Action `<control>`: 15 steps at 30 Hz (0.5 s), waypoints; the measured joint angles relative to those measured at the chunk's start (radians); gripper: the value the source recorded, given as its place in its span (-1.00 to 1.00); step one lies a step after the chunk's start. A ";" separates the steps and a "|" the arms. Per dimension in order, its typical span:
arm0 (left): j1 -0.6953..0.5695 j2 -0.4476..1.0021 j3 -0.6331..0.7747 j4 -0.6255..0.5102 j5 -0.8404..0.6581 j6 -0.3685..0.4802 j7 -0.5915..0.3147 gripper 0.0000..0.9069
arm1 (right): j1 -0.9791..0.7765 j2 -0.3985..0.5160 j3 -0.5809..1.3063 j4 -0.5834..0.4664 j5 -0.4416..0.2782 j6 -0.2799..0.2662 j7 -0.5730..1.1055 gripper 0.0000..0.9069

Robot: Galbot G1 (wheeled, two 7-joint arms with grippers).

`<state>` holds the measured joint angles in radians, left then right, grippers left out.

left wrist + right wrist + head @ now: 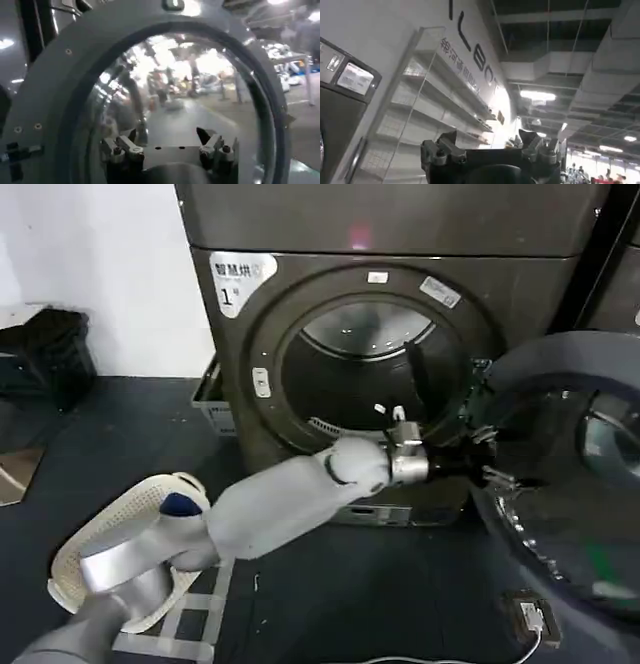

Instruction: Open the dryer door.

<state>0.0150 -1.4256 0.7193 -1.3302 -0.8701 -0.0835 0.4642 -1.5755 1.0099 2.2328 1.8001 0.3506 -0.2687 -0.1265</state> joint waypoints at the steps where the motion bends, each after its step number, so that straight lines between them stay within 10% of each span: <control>1: 0.000 -0.005 0.000 0.000 0.001 0.000 -0.002 1.00 | 0.000 -0.001 0.001 0.001 0.000 0.000 0.001 1.00; 15: 0.035 0.102 -0.015 -0.093 0.017 -0.153 -0.194 1.00 | 0.011 -0.037 0.069 0.036 0.098 -0.187 0.067 1.00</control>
<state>0.0504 -1.3231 0.7042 -1.4229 -0.8534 -0.2360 0.2703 -1.5646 0.9731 2.3021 1.8358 0.4486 -0.4561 -0.0593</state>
